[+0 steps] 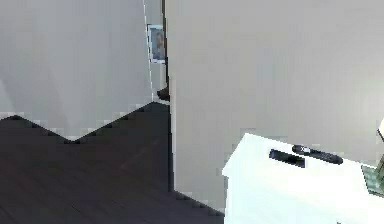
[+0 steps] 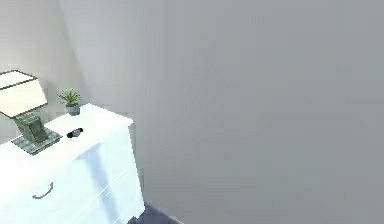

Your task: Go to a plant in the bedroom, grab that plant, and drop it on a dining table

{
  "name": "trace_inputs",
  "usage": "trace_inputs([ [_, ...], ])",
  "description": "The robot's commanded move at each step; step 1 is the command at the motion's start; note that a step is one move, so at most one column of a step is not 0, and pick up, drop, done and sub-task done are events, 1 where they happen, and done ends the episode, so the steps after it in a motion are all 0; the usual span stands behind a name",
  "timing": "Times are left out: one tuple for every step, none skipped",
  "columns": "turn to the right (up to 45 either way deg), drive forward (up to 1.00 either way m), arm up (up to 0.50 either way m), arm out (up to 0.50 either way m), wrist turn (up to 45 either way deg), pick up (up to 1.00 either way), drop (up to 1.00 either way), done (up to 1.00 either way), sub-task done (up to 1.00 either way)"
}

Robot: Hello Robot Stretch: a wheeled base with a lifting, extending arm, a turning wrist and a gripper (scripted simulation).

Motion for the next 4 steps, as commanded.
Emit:
trace_inputs([
  [45.0,0.0,0.0,0.0,0.0,0.0,0.0,0.0,0.0],
  [27.0,0.0,0.0,0.0,0.0,0.0,0.0,0.0,0.0],
  [0.0,0.3,0.0,0.0,0.0,0.0,0.0,0.0,0.0],
  [-45.0,0.0,0.0,0.0,0.0,0.0,0.0,0.0,0.0],
])
